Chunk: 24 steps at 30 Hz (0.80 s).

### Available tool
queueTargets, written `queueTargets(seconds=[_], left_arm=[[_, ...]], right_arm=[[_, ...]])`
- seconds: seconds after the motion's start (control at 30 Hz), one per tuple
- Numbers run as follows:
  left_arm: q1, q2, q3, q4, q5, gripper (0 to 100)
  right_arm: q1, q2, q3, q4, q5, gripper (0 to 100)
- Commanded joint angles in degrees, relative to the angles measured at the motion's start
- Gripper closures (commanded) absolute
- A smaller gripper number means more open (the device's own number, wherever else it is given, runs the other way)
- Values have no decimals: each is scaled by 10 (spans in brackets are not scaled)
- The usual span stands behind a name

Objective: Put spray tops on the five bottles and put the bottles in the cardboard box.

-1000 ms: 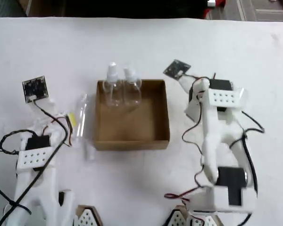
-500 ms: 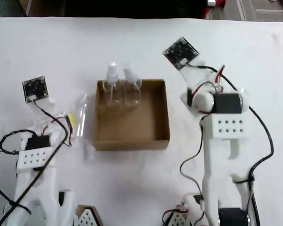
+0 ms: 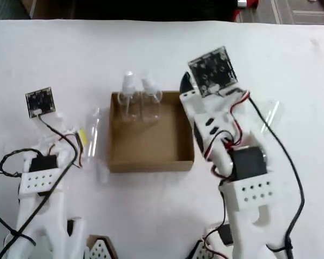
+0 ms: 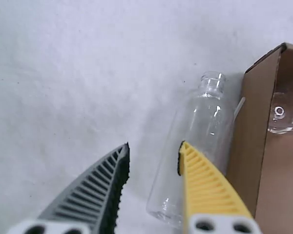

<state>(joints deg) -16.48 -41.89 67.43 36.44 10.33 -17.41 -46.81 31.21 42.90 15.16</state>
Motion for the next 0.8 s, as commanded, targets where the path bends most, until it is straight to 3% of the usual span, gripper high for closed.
queueTargets(seconds=[0.0,0.1,0.27,0.77], left_arm=[[2,-20,-7,1,10,839],[2,-20,-7,1,10,839],[2,-20,-8,1,10,839],[7,-20,-8,-2,8,839]], right_arm=[[0,-22,106,-197,-106,982],[-5,-17,183,-317,-149,982],[-6,2,249,-450,-161,982],[-6,199,263,-615,-161,982]])
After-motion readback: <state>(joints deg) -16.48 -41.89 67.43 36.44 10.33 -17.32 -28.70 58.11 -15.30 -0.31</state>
